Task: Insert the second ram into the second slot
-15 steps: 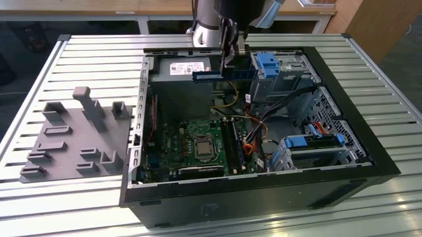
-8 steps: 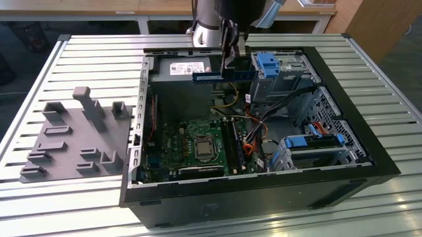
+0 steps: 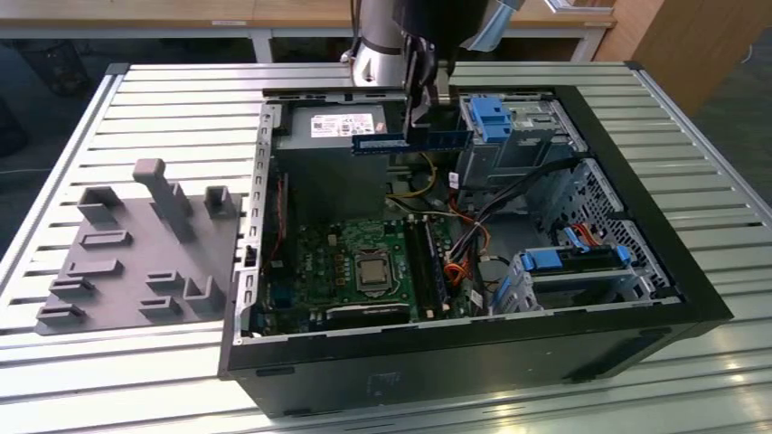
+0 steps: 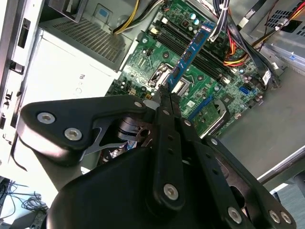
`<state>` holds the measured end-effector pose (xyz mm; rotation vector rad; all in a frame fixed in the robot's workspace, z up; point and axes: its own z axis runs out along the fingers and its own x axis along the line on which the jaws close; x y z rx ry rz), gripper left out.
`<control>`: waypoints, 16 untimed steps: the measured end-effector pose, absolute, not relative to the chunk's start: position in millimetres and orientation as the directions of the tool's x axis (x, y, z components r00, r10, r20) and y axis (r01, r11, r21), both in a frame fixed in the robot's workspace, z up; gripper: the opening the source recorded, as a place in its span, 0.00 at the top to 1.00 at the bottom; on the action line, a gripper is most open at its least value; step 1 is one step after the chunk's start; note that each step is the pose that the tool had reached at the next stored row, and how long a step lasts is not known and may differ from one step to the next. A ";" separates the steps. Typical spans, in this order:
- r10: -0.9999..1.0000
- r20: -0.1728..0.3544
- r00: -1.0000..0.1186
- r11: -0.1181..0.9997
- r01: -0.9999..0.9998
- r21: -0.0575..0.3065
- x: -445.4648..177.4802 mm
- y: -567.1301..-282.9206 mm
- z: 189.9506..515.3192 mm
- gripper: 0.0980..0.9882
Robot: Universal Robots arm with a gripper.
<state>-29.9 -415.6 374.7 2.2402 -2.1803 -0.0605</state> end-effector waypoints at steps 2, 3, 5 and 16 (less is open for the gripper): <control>-0.999 -0.017 0.027 -0.027 -0.999 0.038 -29.9 -416.2 374.7 0.98; -0.999 -0.017 0.027 -0.027 -0.999 0.038 -29.9 -416.5 374.7 0.98; -0.999 -0.017 0.027 -0.027 -0.999 0.038 -29.9 -417.1 374.7 0.98; -0.999 -0.017 0.027 -0.027 -0.999 0.038 -29.9 -420.7 374.7 0.98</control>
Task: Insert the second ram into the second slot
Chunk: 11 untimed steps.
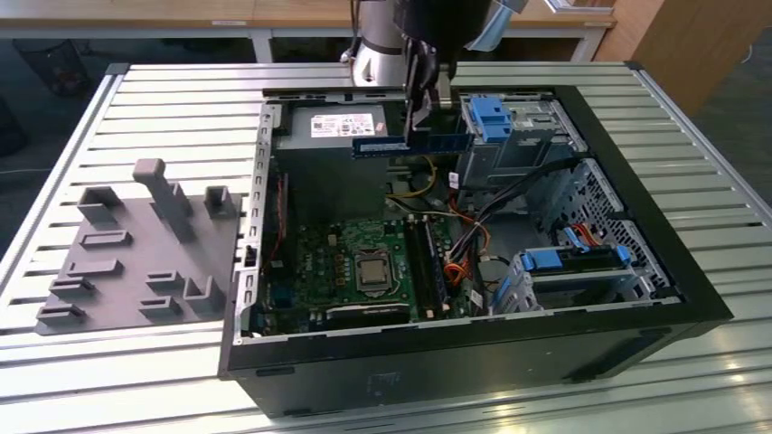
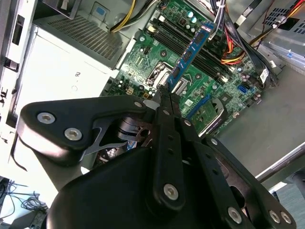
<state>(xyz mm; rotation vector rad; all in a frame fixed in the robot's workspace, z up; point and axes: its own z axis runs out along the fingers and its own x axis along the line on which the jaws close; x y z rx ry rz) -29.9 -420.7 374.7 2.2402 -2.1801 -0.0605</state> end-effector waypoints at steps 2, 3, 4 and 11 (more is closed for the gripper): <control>-0.999 -0.017 0.027 -0.027 -0.999 0.038 -29.9 -421.5 374.7 0.98; -0.999 -0.017 0.027 -0.027 -0.999 0.038 -29.9 -421.9 374.7 0.98; -0.999 -0.017 0.027 -0.027 -0.999 0.038 -29.9 -422.4 374.7 0.98; -0.999 -0.017 0.027 -0.027 -0.999 0.038 -29.9 -424.2 374.7 0.98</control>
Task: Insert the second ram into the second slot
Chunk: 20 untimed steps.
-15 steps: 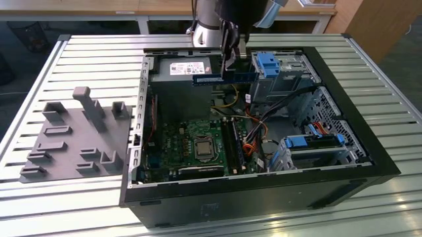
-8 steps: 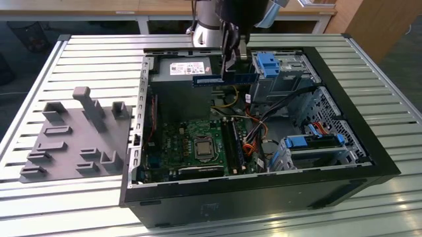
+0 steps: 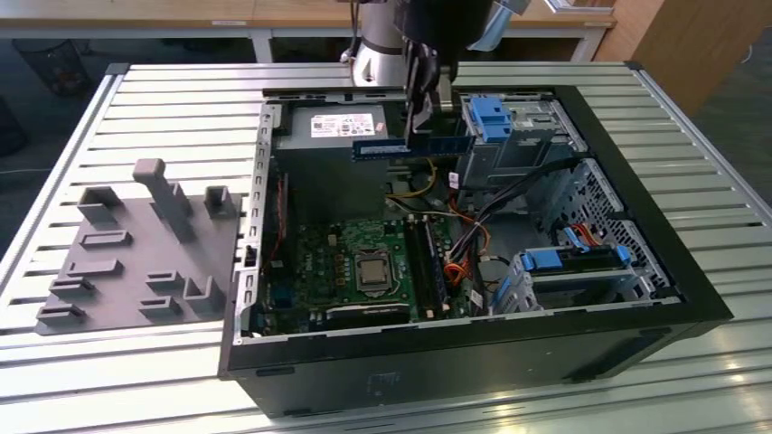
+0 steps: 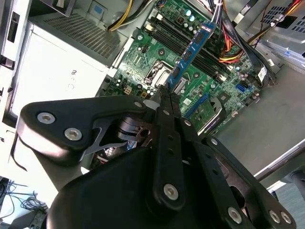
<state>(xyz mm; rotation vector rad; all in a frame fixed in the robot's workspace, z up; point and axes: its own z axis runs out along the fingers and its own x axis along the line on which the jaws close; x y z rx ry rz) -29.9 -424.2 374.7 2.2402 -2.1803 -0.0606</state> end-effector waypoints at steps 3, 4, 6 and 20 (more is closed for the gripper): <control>-0.999 -0.017 0.027 -0.027 -0.999 0.038 -29.9 -425.2 374.7 0.98; -0.999 -0.017 0.027 -0.027 -0.999 0.038 -29.9 -425.6 374.7 0.98; -0.999 -0.017 0.027 -0.027 -0.999 0.038 -29.9 -426.5 374.7 0.98; -0.998 -0.016 -0.054 0.053 -0.998 0.038 -29.9 -429.9 374.5 0.98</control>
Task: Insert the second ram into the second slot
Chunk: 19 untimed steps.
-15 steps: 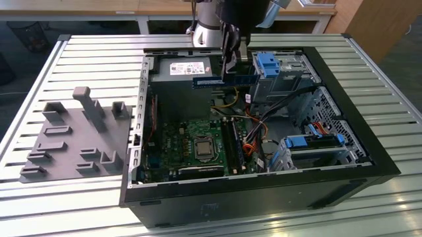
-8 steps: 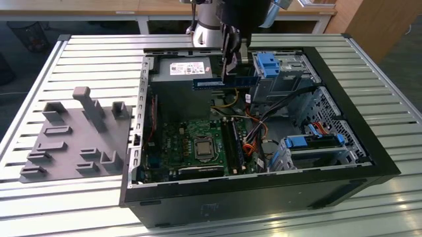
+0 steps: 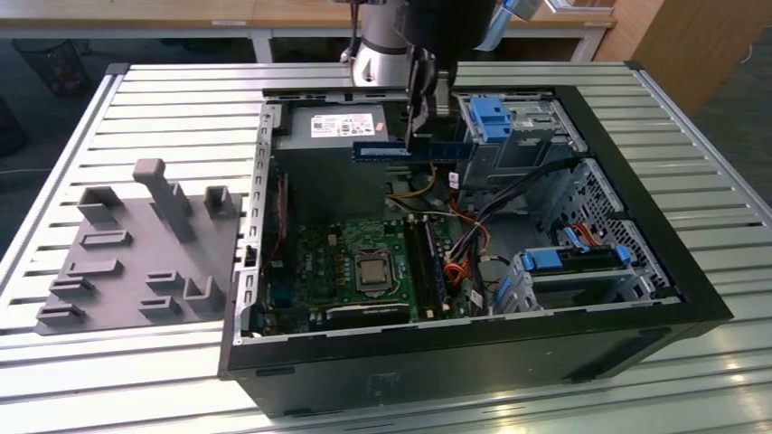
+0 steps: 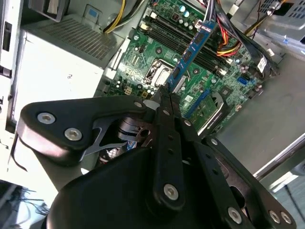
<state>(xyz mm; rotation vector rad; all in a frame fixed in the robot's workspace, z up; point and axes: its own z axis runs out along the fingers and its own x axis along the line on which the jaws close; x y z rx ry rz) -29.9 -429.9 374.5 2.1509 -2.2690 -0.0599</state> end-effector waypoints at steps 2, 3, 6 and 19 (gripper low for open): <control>-0.997 -0.016 -0.076 0.075 -0.996 0.038 -29.9 -429.9 374.4 0.98; -0.996 -0.016 -0.087 0.086 -0.996 0.038 -29.9 -429.9 374.4 0.98; -0.993 -0.015 -0.119 0.118 -0.992 0.038 -29.9 -430.0 374.2 0.98; -0.970 -0.013 -0.243 0.243 -0.969 0.037 -29.9 -430.2 373.6 0.98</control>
